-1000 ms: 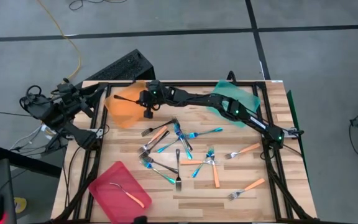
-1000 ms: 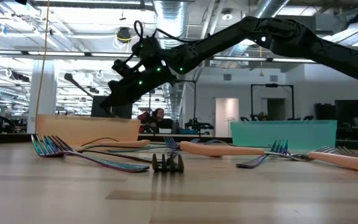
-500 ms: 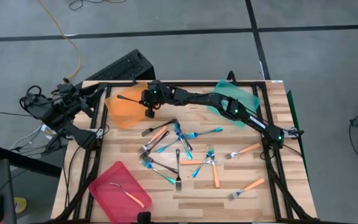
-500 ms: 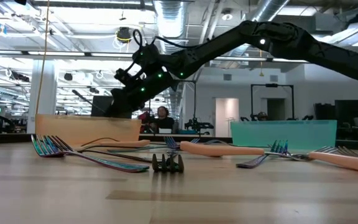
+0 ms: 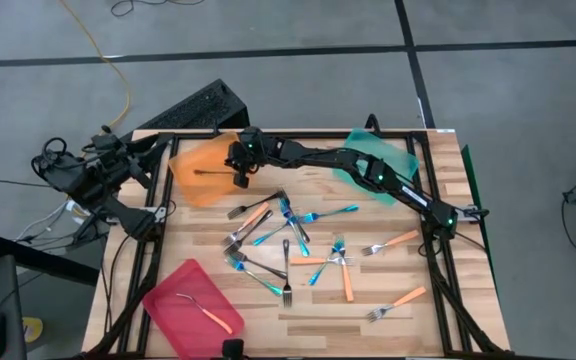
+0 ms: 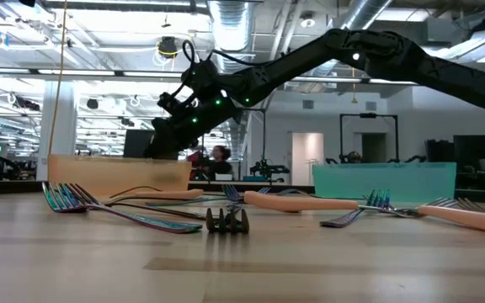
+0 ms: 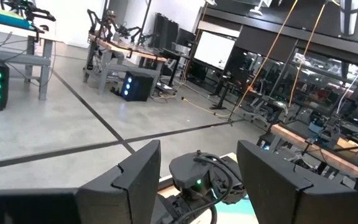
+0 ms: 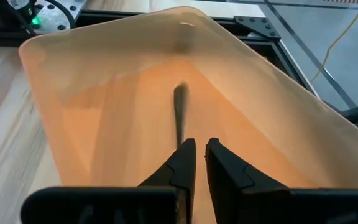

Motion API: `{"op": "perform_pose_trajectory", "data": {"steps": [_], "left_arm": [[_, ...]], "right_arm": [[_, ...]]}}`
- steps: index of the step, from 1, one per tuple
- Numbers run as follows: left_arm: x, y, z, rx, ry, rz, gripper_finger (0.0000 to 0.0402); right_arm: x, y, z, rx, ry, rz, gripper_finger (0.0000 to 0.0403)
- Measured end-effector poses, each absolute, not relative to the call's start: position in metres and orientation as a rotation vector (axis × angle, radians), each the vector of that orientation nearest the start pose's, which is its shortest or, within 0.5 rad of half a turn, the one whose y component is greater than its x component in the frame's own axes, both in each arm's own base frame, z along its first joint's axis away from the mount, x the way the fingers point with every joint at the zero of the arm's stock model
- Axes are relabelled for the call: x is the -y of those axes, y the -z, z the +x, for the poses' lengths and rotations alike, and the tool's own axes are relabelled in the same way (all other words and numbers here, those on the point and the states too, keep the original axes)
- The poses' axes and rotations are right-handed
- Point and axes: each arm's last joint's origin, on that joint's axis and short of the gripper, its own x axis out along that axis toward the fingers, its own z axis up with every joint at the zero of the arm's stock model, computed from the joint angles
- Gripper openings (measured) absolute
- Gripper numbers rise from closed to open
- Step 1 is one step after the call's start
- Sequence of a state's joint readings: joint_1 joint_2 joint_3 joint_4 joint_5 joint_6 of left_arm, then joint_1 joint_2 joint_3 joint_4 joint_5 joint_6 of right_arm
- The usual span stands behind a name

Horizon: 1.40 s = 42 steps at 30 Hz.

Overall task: Sort silverware by color (type)
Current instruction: Put the black fork into the orange bin, then put the iridescent fork into the green bin

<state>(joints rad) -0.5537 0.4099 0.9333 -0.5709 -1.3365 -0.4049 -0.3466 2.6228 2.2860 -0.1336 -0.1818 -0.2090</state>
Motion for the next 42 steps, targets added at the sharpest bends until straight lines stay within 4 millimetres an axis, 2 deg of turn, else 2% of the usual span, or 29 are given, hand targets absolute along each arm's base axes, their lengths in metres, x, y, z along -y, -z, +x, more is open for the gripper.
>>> {"op": "perform_pose_trajectory", "data": {"steps": [5,8,11,14,17,22,26,28,34,38,42], "left_arm": [[-0.006,-0.380,0.044,0.130,-0.776,-0.344,0.0197],[-0.006,-0.380,0.044,0.130,-0.776,-0.344,0.0197],[-0.006,-0.380,0.044,0.130,-0.776,-0.344,0.0197],[-0.006,-0.380,0.044,0.129,-0.770,-0.345,0.0197],[-0.005,-0.380,0.044,0.127,-0.761,-0.346,0.0197],[-0.006,-0.380,0.044,0.127,-0.761,-0.346,0.0197],[-0.005,-0.380,0.044,0.127,-0.760,-0.347,0.0197],[-0.005,-0.380,0.045,0.126,-0.754,-0.347,0.0197],[-0.005,-0.380,0.045,0.134,-0.751,-0.368,0.0197],[-0.005,-0.380,0.045,0.133,-0.750,-0.368,0.0197],[-0.005,-0.380,0.045,0.135,-0.750,-0.372,0.0197]], "right_arm": [[0.195,-0.169,0.554,-0.459,0.115,-0.084,0.0062],[0.197,-0.190,0.554,-0.436,0.121,-0.088,0.0062],[0.197,-0.233,0.544,-0.365,0.133,-0.107,0.0062],[0.194,-0.297,0.523,-0.286,0.149,-0.135,0.0062],[0.190,-0.349,0.495,-0.257,0.164,-0.146,0.0062],[0.178,-0.401,0.447,-0.348,0.168,-0.119,0.0062],[0.161,-0.451,0.387,-0.423,0.176,-0.092,0.0062],[0.151,-0.469,0.357,-0.470,0.179,-0.076,0.0061],[0.119,-0.496,0.279,-0.651,0.204,-0.012,0.0061],[0.096,-0.503,0.227,-0.798,0.218,0.081,0.0061],[0.083,-0.503,0.207,-0.811,0.270,0.186,0.0061]]}}
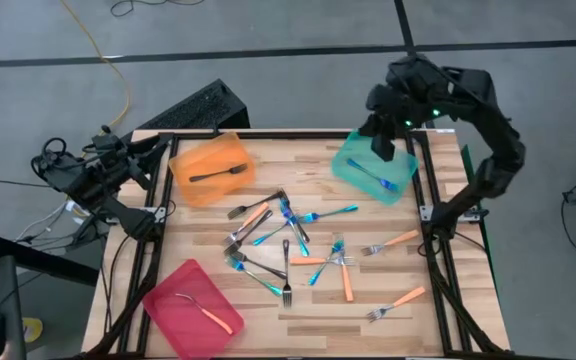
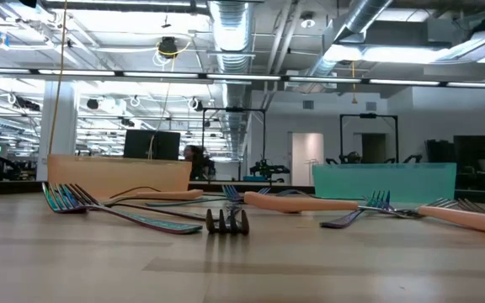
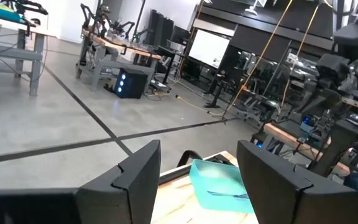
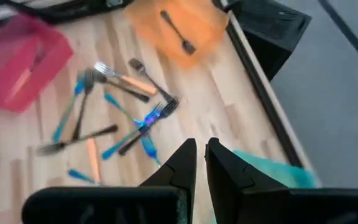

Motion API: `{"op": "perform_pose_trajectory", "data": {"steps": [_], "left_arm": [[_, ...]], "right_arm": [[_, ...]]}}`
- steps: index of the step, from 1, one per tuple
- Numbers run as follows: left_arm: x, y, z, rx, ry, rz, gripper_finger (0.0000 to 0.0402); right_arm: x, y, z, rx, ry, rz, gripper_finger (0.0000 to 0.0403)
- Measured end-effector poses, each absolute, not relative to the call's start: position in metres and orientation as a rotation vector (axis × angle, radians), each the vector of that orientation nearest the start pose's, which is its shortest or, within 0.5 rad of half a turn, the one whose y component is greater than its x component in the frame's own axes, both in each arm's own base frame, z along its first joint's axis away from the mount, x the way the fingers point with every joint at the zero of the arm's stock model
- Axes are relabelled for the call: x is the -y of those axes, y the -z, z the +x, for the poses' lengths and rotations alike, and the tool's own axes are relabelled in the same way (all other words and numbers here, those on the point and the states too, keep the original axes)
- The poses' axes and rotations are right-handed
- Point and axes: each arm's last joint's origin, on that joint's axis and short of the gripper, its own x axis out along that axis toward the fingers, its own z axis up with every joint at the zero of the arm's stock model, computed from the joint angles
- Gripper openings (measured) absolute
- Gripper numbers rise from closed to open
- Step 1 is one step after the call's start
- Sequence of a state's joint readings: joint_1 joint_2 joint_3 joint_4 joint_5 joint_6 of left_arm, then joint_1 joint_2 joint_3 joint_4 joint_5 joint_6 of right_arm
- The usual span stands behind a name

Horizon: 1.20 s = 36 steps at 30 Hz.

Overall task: Sort silverware by color (type)
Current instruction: Put the iridescent fork into the green bin

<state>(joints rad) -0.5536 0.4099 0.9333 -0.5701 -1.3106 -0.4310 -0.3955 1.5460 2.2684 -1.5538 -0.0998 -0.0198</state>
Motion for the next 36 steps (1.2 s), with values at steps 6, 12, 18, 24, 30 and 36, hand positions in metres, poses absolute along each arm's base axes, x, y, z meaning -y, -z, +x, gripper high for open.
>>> {"op": "perform_pose_trajectory", "data": {"steps": [6,12,18,24,30,36], "left_arm": [[-0.005,-0.380,0.045,0.142,-0.744,-0.392,0.0197],[-0.005,-0.380,0.045,0.142,-0.740,-0.397,0.0197],[-0.005,-0.380,0.045,0.139,-0.728,-0.398,0.0197],[-0.005,-0.380,0.045,0.139,-0.727,-0.398,0.0197],[-0.005,-0.379,0.045,0.135,-0.729,-0.392,0.0197],[-0.005,-0.377,0.045,0.132,-0.730,-0.408,0.0197]], "right_arm": [[0.063,-0.474,0.183,-0.933,0.320,0.182,0.0061],[0.055,-0.409,0.187,-1.003,0.295,0.218,0.0061],[0.050,-0.341,0.210,-1.053,0.202,0.236,0.0061],[0.050,-0.288,0.243,-1.053,0.119,0.200,0.0077],[0.058,-0.246,0.281,-1.118,0.069,0.140,0.0132],[0.062,-0.202,0.311,-1.167,-0.050,0.158,0.0207]]}}
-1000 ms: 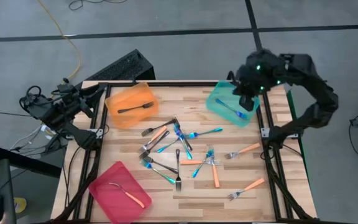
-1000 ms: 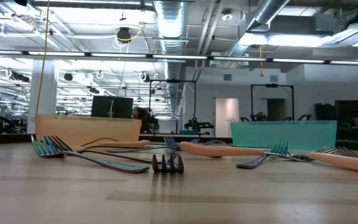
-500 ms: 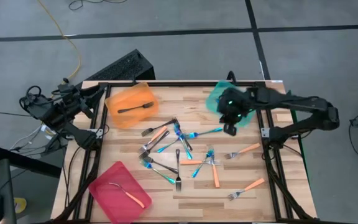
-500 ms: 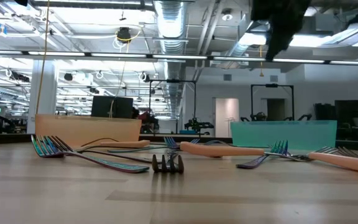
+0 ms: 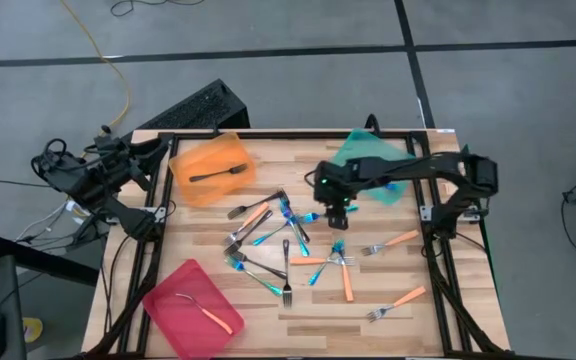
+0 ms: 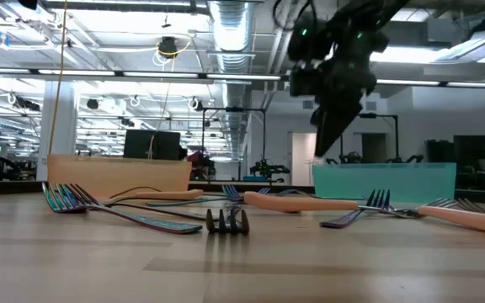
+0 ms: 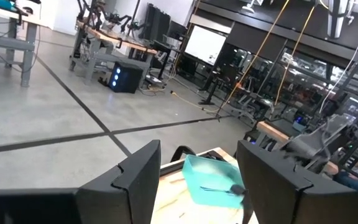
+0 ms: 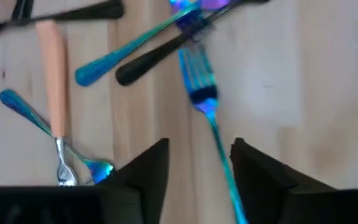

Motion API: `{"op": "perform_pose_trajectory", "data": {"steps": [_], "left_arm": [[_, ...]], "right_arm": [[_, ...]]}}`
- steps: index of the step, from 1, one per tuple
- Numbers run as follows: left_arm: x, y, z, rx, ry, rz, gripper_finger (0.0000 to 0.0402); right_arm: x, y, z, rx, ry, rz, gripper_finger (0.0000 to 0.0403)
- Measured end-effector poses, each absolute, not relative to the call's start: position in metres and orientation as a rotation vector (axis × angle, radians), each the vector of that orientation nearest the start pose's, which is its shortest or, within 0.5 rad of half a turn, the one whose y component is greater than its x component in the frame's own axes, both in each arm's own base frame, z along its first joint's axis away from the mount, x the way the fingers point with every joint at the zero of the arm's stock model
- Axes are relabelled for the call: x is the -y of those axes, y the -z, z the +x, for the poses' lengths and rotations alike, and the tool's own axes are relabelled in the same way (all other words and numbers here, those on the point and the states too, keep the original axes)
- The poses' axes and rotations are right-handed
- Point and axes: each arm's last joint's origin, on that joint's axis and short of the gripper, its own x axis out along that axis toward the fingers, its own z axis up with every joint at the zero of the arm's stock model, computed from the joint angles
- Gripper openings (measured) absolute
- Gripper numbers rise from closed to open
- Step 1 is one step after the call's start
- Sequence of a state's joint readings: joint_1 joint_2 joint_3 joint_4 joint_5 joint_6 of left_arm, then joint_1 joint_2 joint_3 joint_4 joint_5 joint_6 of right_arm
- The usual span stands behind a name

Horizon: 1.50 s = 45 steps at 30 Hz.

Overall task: Sort silverware by color (type)
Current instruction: Put the iridescent fork into the green bin

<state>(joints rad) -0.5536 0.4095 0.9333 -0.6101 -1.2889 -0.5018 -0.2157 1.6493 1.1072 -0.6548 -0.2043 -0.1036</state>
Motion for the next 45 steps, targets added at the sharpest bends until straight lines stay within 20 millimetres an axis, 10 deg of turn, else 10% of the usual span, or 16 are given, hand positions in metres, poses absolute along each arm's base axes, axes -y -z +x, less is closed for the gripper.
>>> {"op": "perform_pose_trajectory", "data": {"steps": [22,45], "left_arm": [[-0.005,-0.374,0.045,0.129,-0.733,-0.431,0.0197],[-0.005,-0.373,0.044,0.129,-0.734,-0.440,0.0197]], "right_arm": [[0.056,-0.139,0.341,-1.260,-0.012,0.062,0.0256],[0.055,-0.138,0.342,-1.257,0.071,0.051,0.0060]]}}
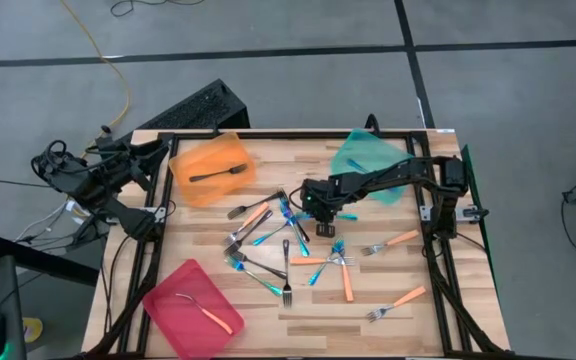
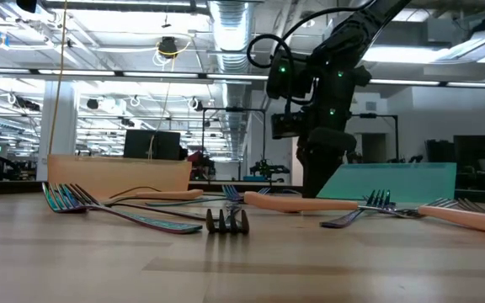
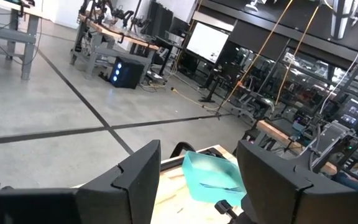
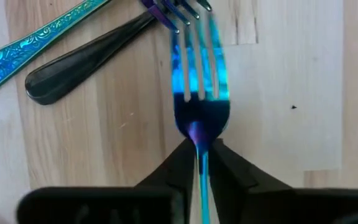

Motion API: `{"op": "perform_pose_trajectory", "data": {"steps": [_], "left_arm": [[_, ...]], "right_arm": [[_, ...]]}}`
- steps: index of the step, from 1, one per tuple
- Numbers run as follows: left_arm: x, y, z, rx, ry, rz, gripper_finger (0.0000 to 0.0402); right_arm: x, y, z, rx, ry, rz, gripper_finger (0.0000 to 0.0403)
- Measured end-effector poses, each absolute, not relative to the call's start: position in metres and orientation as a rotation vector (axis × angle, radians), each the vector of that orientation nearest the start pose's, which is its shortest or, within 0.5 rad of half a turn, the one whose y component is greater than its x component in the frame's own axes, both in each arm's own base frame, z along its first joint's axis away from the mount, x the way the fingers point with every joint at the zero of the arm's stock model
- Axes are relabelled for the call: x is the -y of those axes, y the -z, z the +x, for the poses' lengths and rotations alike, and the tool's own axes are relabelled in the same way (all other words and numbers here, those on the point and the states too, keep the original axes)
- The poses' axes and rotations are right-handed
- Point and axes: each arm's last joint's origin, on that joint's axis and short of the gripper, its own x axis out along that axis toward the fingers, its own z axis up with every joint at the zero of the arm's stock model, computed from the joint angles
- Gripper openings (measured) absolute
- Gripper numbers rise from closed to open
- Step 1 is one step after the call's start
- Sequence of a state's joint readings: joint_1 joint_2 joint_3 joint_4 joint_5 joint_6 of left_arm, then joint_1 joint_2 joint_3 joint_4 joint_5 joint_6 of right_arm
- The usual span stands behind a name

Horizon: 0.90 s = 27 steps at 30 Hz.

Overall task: Sort silverware by color (type)
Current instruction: Put the iridescent fork into the green bin

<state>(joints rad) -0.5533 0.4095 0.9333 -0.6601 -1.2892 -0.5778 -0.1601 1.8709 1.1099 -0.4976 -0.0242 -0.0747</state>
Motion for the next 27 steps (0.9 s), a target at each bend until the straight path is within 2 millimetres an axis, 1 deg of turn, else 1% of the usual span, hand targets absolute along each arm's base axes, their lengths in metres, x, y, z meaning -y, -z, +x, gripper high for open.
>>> {"op": "perform_pose_trajectory", "data": {"steps": [5,10,14,20,27], "left_arm": [[-0.005,-0.373,0.044,0.132,-0.734,-0.448,0.0197],[-0.005,-0.373,0.044,0.132,-0.734,-0.448,0.0197],[-0.005,-0.373,0.044,0.131,-0.734,-0.447,0.0197],[-0.005,-0.372,0.044,0.131,-0.734,-0.446,0.0197],[-0.005,-0.372,0.044,0.129,-0.735,-0.442,0.0197]], "right_arm": [[0.054,-0.138,0.342,-1.255,0.093,0.083,0.0036],[0.055,-0.140,0.342,-1.251,0.117,0.114,0.0038],[0.059,-0.146,0.344,-1.265,0.131,0.132,0.0040],[0.071,-0.168,0.354,-1.247,0.148,0.139,0.0041],[0.093,-0.208,0.364,-1.218,0.148,0.102,0.0042]]}}
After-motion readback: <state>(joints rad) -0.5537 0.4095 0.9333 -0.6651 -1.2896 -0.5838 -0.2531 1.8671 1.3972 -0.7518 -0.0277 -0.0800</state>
